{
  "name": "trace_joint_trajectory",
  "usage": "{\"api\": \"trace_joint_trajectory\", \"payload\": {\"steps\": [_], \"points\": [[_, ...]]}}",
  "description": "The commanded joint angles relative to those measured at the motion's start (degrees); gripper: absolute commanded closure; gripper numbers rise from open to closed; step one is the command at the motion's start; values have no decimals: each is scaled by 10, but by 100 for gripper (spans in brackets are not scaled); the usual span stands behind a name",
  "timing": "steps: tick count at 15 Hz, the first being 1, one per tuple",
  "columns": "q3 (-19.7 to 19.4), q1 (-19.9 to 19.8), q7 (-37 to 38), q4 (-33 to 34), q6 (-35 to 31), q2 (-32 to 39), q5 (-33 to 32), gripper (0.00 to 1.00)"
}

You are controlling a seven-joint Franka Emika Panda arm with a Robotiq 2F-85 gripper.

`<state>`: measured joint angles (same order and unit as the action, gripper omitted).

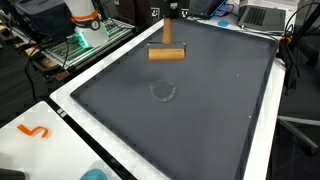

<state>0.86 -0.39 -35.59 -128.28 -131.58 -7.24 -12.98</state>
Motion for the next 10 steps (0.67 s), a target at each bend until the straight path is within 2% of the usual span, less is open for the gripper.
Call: {"api": "trace_joint_trajectory", "payload": {"steps": [1,10], "points": [[5,8,53,-23,-13,-22,-45,76],[8,16,92,-21,-8,-14,-63,76]]}}
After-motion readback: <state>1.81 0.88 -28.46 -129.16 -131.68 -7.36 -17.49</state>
